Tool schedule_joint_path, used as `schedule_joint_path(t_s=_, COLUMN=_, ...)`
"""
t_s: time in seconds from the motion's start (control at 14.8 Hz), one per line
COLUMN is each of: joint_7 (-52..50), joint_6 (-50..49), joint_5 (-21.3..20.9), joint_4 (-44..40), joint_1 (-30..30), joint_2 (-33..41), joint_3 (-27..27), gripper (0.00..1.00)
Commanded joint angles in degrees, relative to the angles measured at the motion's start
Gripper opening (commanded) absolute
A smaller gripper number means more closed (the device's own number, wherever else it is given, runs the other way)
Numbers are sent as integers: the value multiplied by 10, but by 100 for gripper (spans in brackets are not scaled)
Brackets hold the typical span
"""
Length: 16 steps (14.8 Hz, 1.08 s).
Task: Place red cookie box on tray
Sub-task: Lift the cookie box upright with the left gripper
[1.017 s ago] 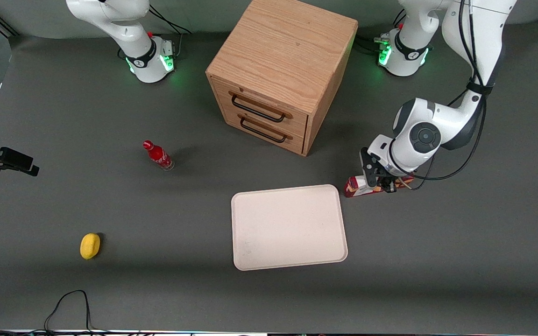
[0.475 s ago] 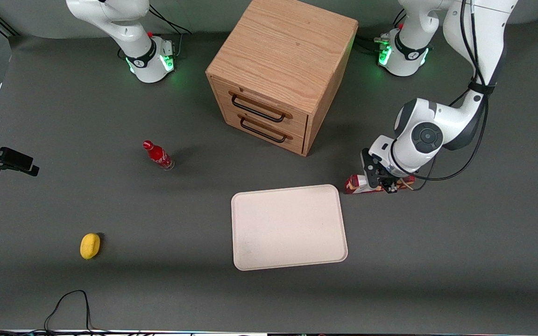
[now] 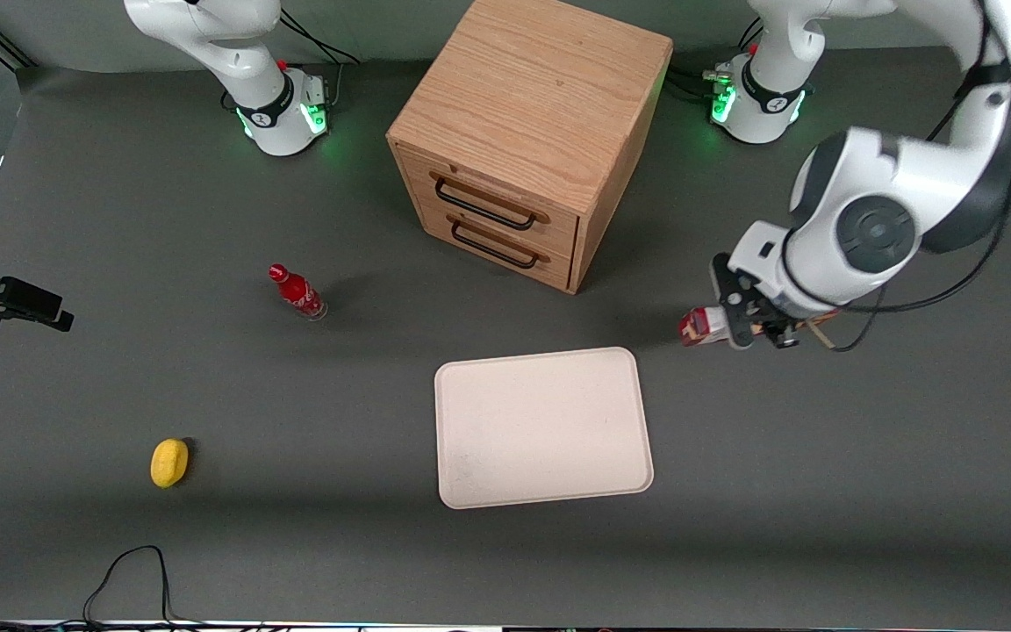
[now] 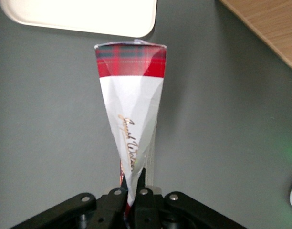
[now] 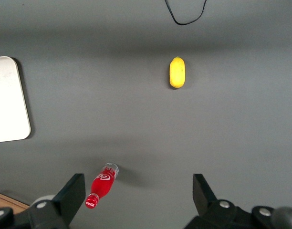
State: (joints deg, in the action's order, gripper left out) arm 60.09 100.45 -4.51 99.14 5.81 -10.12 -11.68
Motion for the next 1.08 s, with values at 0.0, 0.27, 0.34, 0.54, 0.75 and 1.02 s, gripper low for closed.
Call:
schedule_joint_path(t_s=0.0, joint_7=-16, joint_6=-120, joint_5=-1, joint_4=-125, joint_1=0, joint_2=-3, joint_3=1, gripper=0)
schedule_joint_path(t_s=0.27, joint_7=-57, joint_6=-193, joint_5=2, joint_4=-196, joint_1=0, joint_2=6, joint_3=0, gripper=0)
schedule_joint_path(t_s=0.34, joint_7=-66, joint_6=-198, joint_5=3, joint_4=-203, joint_1=1, joint_2=6, joint_3=-2, gripper=0)
schedule_joint_path(t_s=0.54, joint_7=-95, joint_6=-199, joint_5=29, joint_4=-212, joint_1=7, joint_2=-1, joint_3=-3, gripper=0)
schedule_joint_path(t_s=0.75, joint_7=-216, joint_6=-193, joint_5=35, joint_4=-263, joint_1=35, joint_2=-40, joint_3=-20, gripper=0)
schedule_joint_path(t_s=1.02, joint_7=-421, joint_6=-190, joint_5=36, joint_4=-375, joint_1=77, joint_2=-139, joint_3=-27, gripper=0)
